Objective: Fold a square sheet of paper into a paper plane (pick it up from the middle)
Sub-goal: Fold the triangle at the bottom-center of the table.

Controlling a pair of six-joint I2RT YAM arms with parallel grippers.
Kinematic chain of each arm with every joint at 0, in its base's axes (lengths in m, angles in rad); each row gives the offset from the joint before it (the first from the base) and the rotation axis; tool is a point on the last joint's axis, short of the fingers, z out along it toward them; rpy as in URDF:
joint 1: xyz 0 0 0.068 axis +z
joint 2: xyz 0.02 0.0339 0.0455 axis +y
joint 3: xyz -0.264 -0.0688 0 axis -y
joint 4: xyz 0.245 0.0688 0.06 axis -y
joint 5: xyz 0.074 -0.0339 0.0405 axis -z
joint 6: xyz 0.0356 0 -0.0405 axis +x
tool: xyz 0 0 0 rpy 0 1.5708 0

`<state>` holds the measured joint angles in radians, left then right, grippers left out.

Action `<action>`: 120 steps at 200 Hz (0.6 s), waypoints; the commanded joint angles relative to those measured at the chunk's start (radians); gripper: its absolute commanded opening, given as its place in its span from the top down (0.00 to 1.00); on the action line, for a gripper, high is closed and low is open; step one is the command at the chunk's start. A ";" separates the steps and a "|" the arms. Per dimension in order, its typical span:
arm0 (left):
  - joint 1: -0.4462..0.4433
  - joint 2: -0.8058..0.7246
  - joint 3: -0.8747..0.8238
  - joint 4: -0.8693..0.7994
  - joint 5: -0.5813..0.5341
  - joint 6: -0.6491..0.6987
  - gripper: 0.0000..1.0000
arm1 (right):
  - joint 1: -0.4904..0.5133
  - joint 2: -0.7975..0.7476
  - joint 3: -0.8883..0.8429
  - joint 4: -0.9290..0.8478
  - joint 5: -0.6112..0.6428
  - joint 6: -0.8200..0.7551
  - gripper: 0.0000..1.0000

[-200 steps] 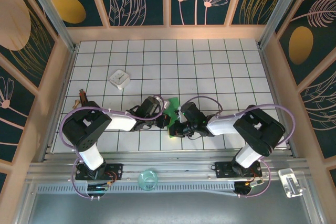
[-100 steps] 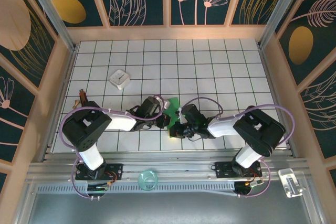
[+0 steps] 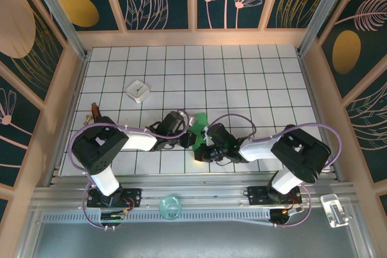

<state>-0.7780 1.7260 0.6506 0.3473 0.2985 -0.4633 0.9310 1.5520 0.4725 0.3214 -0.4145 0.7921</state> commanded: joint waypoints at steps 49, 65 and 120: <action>0.007 0.038 -0.009 -0.080 -0.039 0.029 1.00 | -0.086 -0.129 -0.027 -0.028 -0.133 -0.010 1.00; 0.008 0.041 -0.009 -0.079 -0.038 0.029 1.00 | -0.148 -0.153 -0.037 0.011 -0.154 0.004 1.00; 0.007 0.047 -0.004 -0.082 -0.032 0.029 1.00 | -0.196 -0.059 0.040 -0.019 -0.130 -0.023 1.00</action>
<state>-0.7776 1.7279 0.6518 0.3477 0.2996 -0.4561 0.7387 1.4483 0.4706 0.3050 -0.5331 0.7902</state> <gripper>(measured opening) 0.061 0.042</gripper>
